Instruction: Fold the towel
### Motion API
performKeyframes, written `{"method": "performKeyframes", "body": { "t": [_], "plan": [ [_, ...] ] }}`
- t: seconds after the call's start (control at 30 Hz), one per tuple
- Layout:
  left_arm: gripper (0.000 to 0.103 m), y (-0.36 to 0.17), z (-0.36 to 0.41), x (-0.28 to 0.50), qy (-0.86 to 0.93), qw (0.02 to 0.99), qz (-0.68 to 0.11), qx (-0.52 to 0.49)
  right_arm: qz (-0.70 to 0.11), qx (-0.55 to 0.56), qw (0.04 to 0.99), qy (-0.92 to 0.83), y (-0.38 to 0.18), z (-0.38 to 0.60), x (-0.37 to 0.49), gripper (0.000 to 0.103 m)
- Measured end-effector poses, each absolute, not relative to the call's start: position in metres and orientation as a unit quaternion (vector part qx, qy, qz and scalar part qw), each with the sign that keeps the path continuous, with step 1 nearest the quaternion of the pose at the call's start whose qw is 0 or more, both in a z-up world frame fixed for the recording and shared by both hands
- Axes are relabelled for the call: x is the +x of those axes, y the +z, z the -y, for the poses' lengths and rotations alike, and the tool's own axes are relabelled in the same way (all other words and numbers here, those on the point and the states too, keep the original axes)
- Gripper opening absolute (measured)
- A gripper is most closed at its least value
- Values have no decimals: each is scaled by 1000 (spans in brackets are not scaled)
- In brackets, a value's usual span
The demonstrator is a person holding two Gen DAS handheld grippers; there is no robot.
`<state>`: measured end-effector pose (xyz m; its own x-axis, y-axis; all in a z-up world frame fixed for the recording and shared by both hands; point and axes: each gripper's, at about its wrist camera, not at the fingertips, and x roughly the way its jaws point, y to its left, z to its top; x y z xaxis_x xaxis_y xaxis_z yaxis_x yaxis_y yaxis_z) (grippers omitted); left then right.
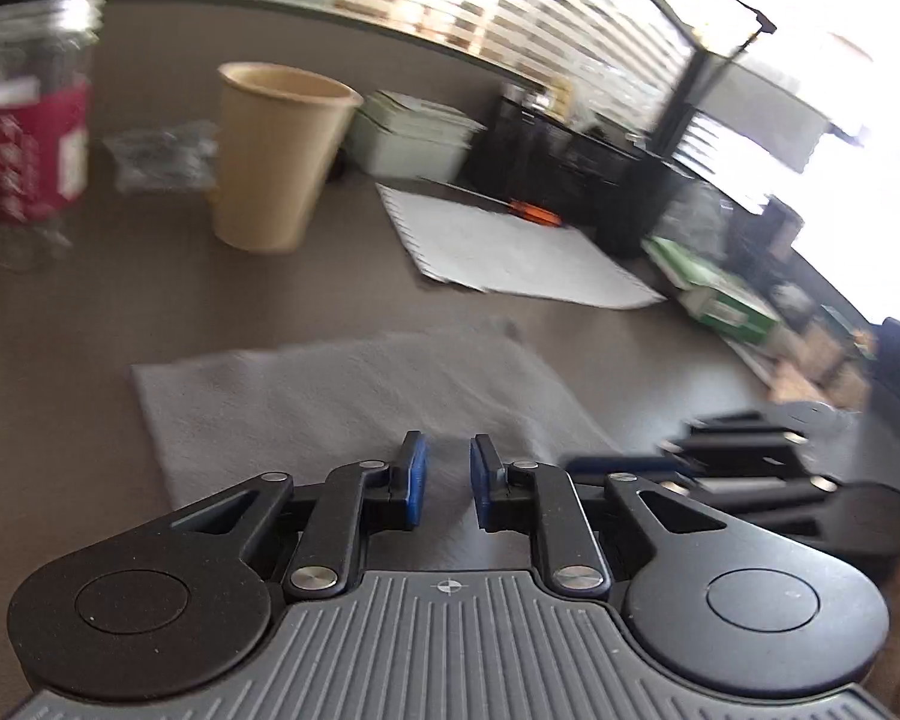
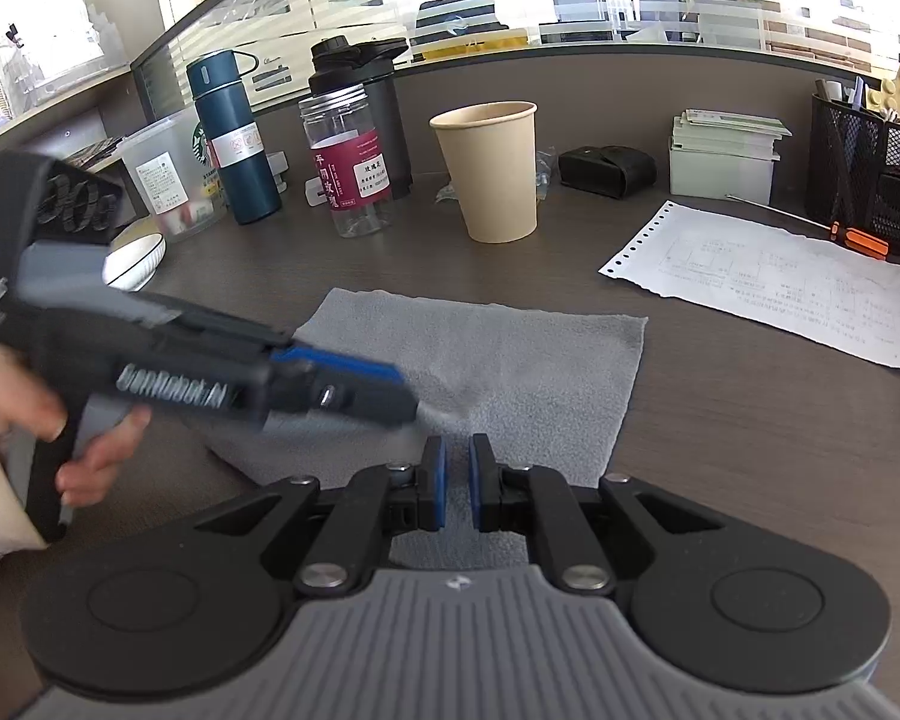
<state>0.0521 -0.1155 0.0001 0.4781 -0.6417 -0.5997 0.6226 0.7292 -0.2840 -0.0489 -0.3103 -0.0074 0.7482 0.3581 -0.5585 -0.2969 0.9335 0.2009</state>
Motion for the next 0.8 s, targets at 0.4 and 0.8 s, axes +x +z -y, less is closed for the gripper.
{"method": "performKeyframes", "body": {
  "t": [0.4,0.8],
  "plan": [
    [26,16,95,60,-342,883,-321,-26,-299,57,934,185,-2,312,-50,12],
    [28,7,105,2,-380,855,-353,13,-262,65,945,184,9,306,-50,13]
  ]
}}
